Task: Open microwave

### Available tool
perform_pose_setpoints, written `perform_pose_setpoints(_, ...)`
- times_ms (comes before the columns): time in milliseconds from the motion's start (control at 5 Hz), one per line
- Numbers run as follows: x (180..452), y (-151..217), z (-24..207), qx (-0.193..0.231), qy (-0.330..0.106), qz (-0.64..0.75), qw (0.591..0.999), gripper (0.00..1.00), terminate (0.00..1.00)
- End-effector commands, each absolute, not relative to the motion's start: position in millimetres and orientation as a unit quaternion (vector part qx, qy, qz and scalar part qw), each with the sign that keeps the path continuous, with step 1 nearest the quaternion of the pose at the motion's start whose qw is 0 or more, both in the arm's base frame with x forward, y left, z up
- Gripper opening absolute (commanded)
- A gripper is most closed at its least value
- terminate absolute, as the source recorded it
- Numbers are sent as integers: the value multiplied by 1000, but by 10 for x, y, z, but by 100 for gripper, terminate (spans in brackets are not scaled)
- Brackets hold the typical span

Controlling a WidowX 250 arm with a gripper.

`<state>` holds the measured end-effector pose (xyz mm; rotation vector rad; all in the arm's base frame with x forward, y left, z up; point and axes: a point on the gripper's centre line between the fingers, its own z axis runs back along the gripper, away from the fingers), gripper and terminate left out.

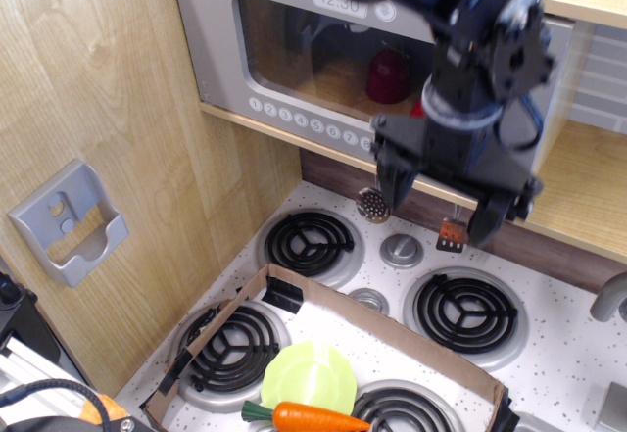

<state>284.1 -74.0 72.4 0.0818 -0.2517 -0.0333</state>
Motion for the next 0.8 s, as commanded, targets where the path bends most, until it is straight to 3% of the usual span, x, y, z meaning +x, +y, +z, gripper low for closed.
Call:
perform_pose_setpoints(0,3021,-782,1088,44,-158,-27,986,100,0)
perform_pose_setpoints(600,3220,-786,1167,37,-164,-32,985,100,0)
